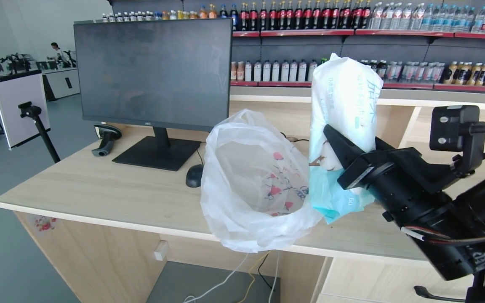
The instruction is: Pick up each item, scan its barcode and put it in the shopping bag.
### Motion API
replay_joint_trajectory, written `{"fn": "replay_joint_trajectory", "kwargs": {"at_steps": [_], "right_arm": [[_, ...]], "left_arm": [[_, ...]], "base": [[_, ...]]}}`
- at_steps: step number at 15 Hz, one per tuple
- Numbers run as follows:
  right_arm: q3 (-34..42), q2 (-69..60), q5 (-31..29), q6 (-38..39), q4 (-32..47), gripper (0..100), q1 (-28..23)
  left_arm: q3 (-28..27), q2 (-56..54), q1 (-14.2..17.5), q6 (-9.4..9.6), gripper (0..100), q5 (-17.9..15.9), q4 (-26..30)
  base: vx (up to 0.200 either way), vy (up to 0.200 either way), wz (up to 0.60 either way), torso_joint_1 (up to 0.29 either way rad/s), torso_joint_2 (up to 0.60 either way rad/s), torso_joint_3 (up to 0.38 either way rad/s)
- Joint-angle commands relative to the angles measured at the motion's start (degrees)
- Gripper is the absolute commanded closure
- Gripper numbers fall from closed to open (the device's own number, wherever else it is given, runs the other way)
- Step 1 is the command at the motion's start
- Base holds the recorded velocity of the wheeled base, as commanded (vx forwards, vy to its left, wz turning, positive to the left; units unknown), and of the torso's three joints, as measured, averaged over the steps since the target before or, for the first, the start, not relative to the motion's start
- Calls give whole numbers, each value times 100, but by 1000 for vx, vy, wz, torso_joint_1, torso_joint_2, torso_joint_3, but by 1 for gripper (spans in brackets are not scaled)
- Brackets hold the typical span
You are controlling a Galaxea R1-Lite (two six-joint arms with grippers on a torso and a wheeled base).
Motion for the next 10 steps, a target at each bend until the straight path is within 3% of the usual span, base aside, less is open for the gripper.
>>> {"fn": "replay_joint_trajectory", "kwargs": {"at_steps": [1,9,10], "right_arm": [[-542,120,-3,-83,21,100,-1],[-1219,1087,173,-189,30,100,34],[-1298,1263,427,-206,30,100,96]], "left_arm": [[1,6,4,-2,0,1,-1],[1,6,4,-11,0,1,-1],[1,6,4,-2,0,1,-1]], "base": [[0,0,0,0,0,0],[0,0,0,0,0,0],[0,0,0,0,0,0]]}}
